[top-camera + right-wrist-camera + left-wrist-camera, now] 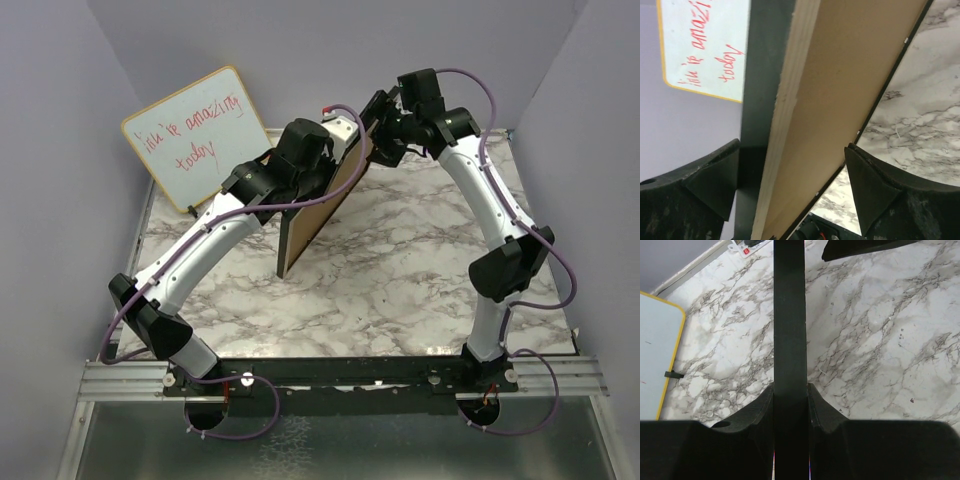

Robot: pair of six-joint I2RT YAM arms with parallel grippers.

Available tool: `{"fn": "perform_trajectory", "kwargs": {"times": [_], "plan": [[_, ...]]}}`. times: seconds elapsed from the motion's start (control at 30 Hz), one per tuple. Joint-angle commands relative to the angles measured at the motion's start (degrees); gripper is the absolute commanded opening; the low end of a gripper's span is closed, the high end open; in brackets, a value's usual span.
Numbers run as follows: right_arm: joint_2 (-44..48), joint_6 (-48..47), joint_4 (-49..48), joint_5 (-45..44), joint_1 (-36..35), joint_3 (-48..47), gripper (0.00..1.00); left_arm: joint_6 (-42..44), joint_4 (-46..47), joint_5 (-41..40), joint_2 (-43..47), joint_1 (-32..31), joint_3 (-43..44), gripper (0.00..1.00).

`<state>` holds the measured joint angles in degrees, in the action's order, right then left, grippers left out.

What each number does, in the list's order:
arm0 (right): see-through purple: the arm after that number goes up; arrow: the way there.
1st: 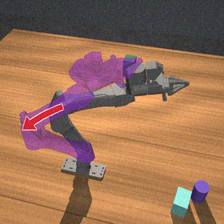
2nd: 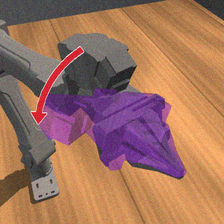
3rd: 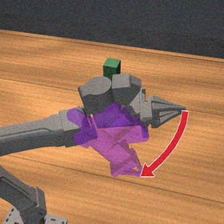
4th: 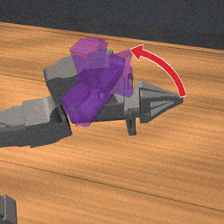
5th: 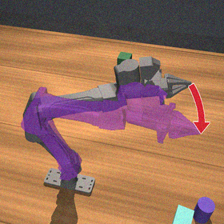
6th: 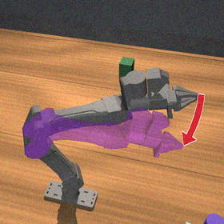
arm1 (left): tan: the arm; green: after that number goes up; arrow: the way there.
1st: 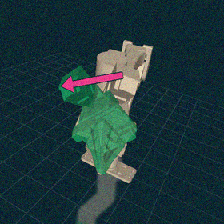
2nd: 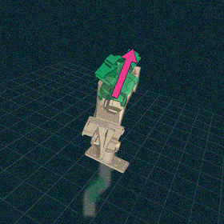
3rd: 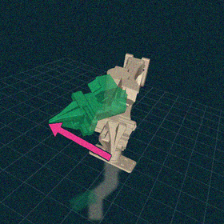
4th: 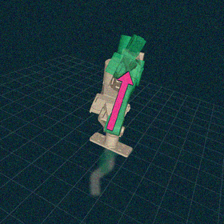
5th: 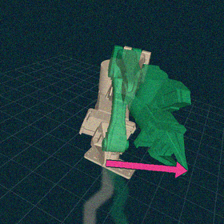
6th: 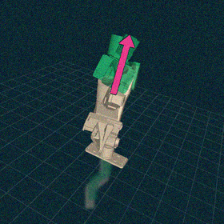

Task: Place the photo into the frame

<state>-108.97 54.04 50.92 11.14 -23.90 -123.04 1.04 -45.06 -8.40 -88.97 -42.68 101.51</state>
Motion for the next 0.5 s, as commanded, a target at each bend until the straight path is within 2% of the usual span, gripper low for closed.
{"fn": "perform_trajectory", "kwargs": {"times": [0.0,0.07,0.1,0.23,0.33,0.47], "plan": [[-2.53,-2.08,6.81,-0.69,-0.07,-4.88,0.84,-2.58,4.39,3.13,-0.32,-1.28,0.28,0.1],[-3.08,-2.87,8.28,-0.82,0.12,-5.48,0.82,-2.83,4.55,4.06,-0.48,-1.51,0.18,0.15],[-2.98,-3.08,8.8,-0.78,0.27,-5.2,0.79,-3.0,4.64,4.62,-0.52,-1.6,0.04,0.21],[-1.3,-3.73,8.63,-0.07,1.3,-2.36,0.54,-3.43,5.68,7.58,-0.6,-1.62,-0.12,0.46],[-0.35,-4.38,9.03,-0.36,2.1,-1.85,0.45,-3.39,7.91,12.34,-0.43,-1.62,-1.42,0.64],[1.66,-4.96,8.48,-1.97,2.4,0.01,0.4,-4.99,10.31,17.21,-1.54,-1.64,-1.62,0.73]]}}
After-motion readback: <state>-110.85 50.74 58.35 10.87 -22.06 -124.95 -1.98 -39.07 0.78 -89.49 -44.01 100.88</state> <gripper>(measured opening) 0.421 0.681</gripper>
